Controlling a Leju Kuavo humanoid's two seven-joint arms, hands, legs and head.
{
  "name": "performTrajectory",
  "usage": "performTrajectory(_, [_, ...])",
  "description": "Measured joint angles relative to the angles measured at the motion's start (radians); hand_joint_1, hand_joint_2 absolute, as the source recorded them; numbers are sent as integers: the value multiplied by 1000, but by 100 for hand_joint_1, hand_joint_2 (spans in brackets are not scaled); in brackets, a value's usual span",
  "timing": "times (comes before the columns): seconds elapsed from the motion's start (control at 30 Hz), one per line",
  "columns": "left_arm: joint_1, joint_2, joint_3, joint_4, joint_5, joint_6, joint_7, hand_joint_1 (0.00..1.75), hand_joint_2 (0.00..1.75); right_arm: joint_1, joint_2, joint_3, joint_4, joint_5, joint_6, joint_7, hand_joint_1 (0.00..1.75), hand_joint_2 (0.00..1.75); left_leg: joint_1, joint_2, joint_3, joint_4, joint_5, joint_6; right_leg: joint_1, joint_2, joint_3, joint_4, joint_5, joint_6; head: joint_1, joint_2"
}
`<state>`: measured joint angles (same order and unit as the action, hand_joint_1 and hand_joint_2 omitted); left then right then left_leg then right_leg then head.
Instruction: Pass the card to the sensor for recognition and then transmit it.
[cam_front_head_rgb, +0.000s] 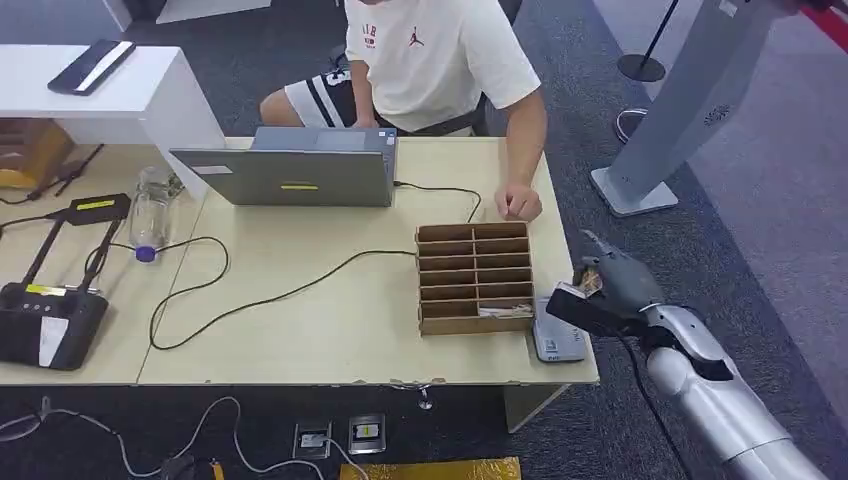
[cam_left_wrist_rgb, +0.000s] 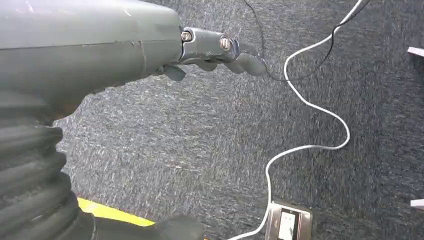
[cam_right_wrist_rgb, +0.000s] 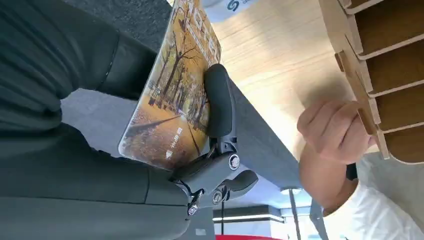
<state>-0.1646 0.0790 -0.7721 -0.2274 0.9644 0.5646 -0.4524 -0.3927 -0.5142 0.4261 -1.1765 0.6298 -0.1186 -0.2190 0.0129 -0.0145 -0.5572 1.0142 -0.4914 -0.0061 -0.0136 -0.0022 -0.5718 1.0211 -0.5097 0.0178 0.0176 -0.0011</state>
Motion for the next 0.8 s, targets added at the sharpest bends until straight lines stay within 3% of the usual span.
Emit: performTrajectory(0.8, [-1,0,0,0,-3,1,3,0,175,97,-11,39,-38,-12,6,41,175,175,0,0,0,0,0,0,0,1,0,0,0,0,0,0])
